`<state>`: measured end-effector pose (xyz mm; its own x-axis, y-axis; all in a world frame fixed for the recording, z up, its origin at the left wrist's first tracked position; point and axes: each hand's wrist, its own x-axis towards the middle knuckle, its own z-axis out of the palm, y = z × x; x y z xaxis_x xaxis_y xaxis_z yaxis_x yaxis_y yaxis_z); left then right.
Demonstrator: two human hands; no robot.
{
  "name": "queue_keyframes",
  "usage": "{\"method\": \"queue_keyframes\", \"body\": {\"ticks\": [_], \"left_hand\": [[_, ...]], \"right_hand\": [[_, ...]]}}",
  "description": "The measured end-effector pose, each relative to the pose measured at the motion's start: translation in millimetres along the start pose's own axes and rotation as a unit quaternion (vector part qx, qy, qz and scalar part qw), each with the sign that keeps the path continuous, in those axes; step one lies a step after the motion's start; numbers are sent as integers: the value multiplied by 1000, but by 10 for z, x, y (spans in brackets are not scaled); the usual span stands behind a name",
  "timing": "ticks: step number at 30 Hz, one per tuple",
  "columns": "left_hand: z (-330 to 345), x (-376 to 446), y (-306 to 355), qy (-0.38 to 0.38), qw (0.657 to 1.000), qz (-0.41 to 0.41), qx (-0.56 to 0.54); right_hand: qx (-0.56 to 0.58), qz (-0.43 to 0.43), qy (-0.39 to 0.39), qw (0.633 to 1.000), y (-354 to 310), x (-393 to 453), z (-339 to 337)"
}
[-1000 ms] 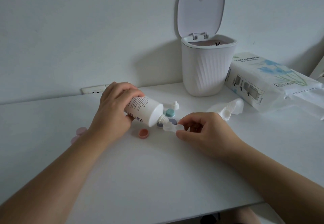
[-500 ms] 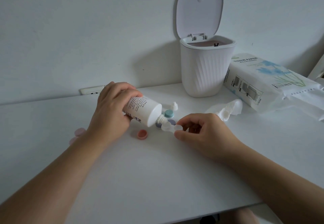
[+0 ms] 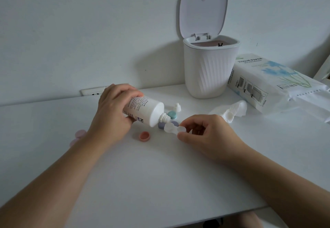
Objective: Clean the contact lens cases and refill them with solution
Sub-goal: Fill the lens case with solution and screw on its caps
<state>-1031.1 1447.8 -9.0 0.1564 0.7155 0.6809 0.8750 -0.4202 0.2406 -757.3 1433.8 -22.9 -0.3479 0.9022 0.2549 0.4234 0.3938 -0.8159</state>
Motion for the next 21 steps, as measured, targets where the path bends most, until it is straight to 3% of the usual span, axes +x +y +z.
{"method": "queue_keyframes", "body": {"ticks": [21], "left_hand": [[-78, 32, 9, 44, 996, -60, -56]], "right_hand": [[-37, -11, -26, 999, -273, 312, -268]]}}
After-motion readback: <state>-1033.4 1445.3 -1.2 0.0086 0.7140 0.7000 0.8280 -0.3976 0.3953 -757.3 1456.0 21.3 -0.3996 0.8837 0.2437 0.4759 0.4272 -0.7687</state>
